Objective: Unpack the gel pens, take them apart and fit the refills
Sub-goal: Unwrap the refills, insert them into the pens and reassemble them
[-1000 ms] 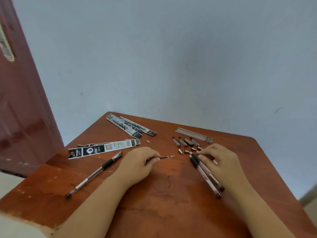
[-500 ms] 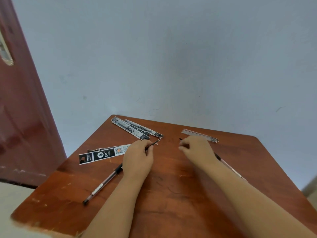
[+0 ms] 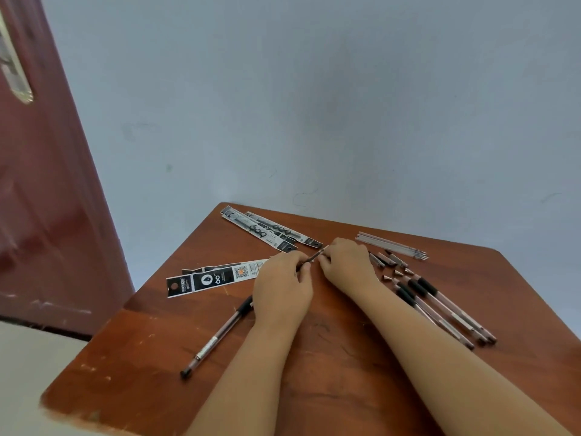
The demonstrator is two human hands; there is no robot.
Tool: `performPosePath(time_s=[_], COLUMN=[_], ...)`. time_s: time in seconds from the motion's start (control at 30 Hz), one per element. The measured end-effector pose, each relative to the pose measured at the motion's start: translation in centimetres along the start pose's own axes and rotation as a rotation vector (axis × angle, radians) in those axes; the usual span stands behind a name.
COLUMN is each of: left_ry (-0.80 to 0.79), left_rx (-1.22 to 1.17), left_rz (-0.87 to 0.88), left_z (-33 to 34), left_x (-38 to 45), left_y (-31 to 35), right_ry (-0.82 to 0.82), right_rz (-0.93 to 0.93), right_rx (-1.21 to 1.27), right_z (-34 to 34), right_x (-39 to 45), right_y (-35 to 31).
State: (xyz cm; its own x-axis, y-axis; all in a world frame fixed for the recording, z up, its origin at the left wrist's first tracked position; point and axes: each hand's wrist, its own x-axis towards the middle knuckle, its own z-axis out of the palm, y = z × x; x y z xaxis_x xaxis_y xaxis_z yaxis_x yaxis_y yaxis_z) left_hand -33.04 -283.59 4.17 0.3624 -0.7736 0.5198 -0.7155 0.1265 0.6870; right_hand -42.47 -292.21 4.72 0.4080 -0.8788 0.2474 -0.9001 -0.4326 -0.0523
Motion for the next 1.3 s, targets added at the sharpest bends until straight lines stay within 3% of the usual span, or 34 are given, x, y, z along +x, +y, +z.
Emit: performPosePath(time_s=[0.17,0.43,0.67,0.93,1.13,1.3], left_ry=[-0.025,-0.056,-0.054,-0.031,-0.115,-0.14], left_rx=[0.035,0.077,0.045,-0.043,-0.302,-0.665], left_rz=[-0.018,0.005,-0.019,0.03,-0.243,-0.48], left_z=[0.1,0.4,0.5,0.6,2.5,4.4], left_x=[-0.2,-0.4,-0.8,-0.7,0.6,0.9], left_y=[0.1,0.6,1.3,2.9,5.7,6.5], right_ry=[0.019,-0.092,-0.147,0.054,0.249,0.312], right_rz=[0.08,0.248,0.303,0.195,0.176,0.083], right_rx=[0.217,0.063,0.106,0.586,0.741,0.624], right_z=[-3.0,-5.8,-5.3,-7.0,-6.6,-5.1], right_x=[-2.6,-9.5,-9.6,-9.7,-9.1,-9.9], right_y=[2.9,7.6,7.6,8.1,8.6,8.9])
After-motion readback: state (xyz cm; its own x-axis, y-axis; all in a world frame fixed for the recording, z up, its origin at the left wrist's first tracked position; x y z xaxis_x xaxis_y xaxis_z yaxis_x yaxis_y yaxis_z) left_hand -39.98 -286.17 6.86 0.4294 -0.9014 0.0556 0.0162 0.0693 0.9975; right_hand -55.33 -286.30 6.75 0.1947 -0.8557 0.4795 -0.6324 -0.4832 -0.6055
